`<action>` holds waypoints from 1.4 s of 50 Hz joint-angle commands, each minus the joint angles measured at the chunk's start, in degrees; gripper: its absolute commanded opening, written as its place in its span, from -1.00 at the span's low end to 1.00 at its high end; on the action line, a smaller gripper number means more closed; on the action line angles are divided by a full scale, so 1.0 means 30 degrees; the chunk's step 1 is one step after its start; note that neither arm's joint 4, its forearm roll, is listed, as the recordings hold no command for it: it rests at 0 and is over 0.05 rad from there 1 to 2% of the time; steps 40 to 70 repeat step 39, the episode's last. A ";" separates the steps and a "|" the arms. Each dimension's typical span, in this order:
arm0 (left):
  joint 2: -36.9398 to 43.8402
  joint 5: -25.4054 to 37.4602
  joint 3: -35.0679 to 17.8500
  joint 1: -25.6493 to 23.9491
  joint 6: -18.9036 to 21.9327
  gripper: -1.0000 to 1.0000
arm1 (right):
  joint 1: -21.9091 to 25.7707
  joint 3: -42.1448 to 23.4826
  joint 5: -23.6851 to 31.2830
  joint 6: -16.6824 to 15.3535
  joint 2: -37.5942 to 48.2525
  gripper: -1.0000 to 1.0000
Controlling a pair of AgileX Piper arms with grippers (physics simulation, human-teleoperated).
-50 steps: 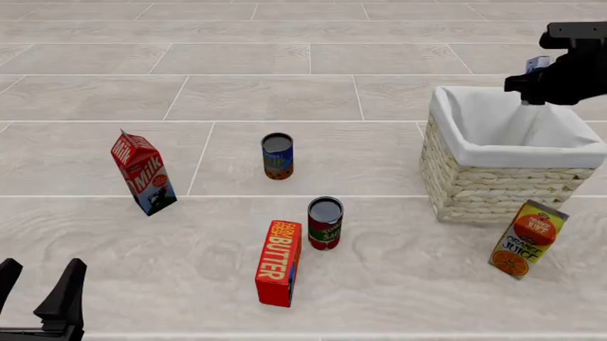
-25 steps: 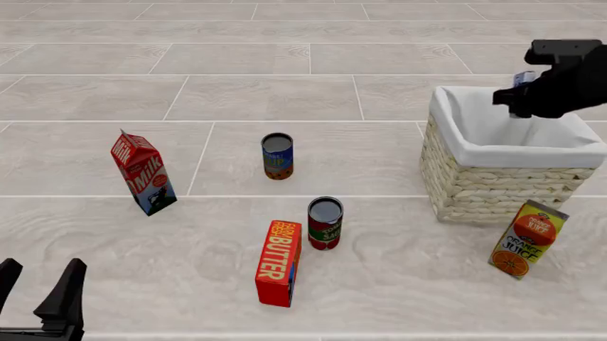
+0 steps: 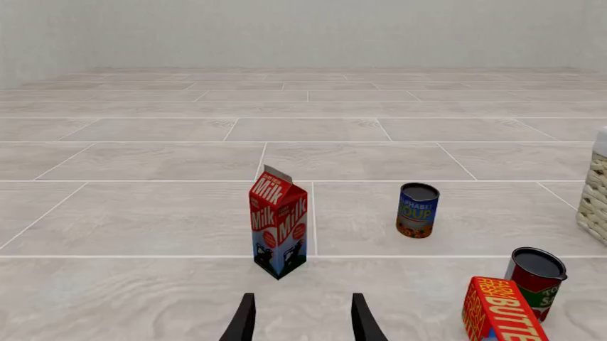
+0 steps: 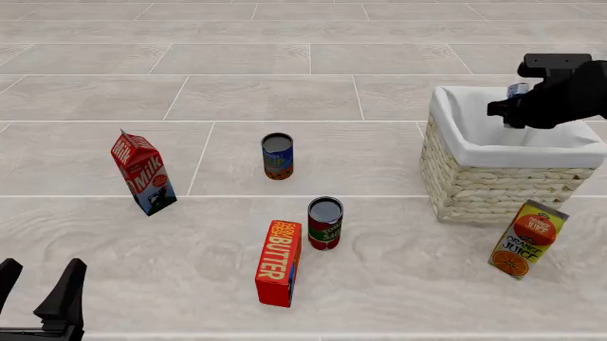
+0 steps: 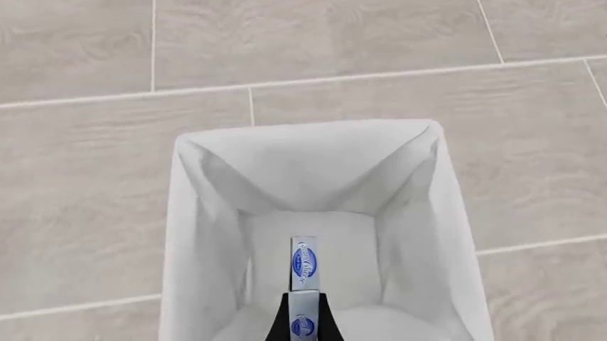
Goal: Pick the cream cheese and place it in the basket.
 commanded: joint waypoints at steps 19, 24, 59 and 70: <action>0.0000 0.0000 0.0000 0.0000 0.0000 1.00 | -0.0142 -0.0137 -0.0110 0.0218 -0.0676 1.00; 0.0000 0.0000 0.0000 0.0000 0.0000 1.00 | -0.0112 0.0173 -0.0213 0.0458 -0.1042 1.00; 0.0000 0.0000 0.0000 0.0000 0.0000 1.00 | -0.0009 0.1839 -0.1020 0.0073 -0.3668 1.00; 0.0000 0.0000 0.0000 0.0000 0.0000 1.00 | -0.0009 0.1839 -0.1020 0.0073 -0.3668 1.00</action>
